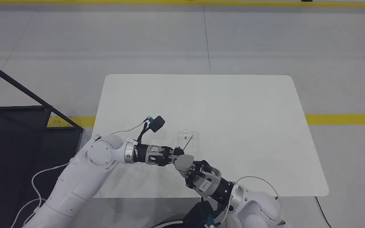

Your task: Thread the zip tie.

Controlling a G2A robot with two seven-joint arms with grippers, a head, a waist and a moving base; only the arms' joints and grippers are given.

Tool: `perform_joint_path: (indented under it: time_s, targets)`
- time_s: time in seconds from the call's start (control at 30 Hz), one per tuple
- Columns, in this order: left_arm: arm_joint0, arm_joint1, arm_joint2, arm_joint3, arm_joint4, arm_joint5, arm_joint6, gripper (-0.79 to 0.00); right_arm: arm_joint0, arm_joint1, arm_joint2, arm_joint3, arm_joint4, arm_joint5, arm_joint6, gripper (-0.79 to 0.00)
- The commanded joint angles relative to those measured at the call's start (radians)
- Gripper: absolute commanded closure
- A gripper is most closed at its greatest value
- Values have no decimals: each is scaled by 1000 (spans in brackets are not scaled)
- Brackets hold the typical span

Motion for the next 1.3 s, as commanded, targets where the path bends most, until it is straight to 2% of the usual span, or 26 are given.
perform_joint_path:
  time_s: [0.0,0.73,1.03,1.27]
  targets:
    - [-1,1,0,1,-2,-1,1,0,3,2,-1,1,-3,-10,-1,0]
    - [-1,15,3,5,-10,-20,20,0,37,19,-20,3,-23,-128,27,0]
    - [-1,18,2,4,-7,-23,23,0,44,26,-23,3,-30,-149,50,0]
    - [-2,21,5,-1,8,-24,24,0,37,28,-23,-4,-29,-121,93,0]
